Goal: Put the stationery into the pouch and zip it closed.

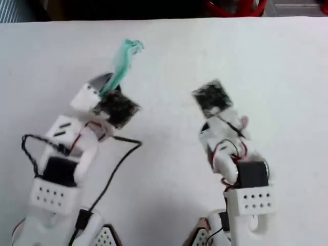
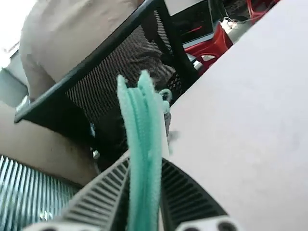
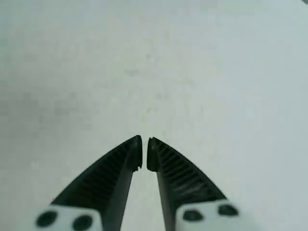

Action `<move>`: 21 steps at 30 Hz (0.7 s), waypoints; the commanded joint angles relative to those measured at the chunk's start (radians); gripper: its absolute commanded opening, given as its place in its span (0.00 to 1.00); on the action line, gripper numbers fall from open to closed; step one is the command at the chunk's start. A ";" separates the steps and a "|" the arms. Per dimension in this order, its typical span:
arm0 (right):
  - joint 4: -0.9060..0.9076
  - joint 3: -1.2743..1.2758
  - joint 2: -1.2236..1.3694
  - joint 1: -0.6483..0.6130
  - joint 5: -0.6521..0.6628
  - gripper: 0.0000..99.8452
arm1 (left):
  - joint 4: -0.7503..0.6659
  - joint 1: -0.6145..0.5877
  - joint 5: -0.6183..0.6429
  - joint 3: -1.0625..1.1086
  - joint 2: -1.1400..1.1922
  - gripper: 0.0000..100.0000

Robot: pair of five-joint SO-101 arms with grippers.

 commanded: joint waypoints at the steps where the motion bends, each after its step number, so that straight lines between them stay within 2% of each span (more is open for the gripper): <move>1: -0.217 0.184 -0.087 0.202 -0.172 0.02 | -0.081 0.081 -0.098 -0.104 0.087 0.02; 3: -0.308 0.267 -0.097 0.252 -0.232 0.02 | -0.144 0.131 -0.101 -0.097 0.150 0.02; 5: -0.354 0.305 -0.097 0.277 -0.238 0.02 | -0.216 0.174 -0.120 -0.089 0.242 0.02; 10: -0.380 0.350 -0.097 0.289 -0.239 0.02 | -0.397 0.196 -0.362 -0.098 0.527 0.02; 16: -0.467 0.404 -0.097 0.286 -0.239 0.02 | -0.615 0.199 -0.433 -0.098 0.760 0.02; 21: -0.472 0.405 -0.097 0.286 -0.238 0.02 | -0.651 0.199 -0.468 -0.035 0.857 0.02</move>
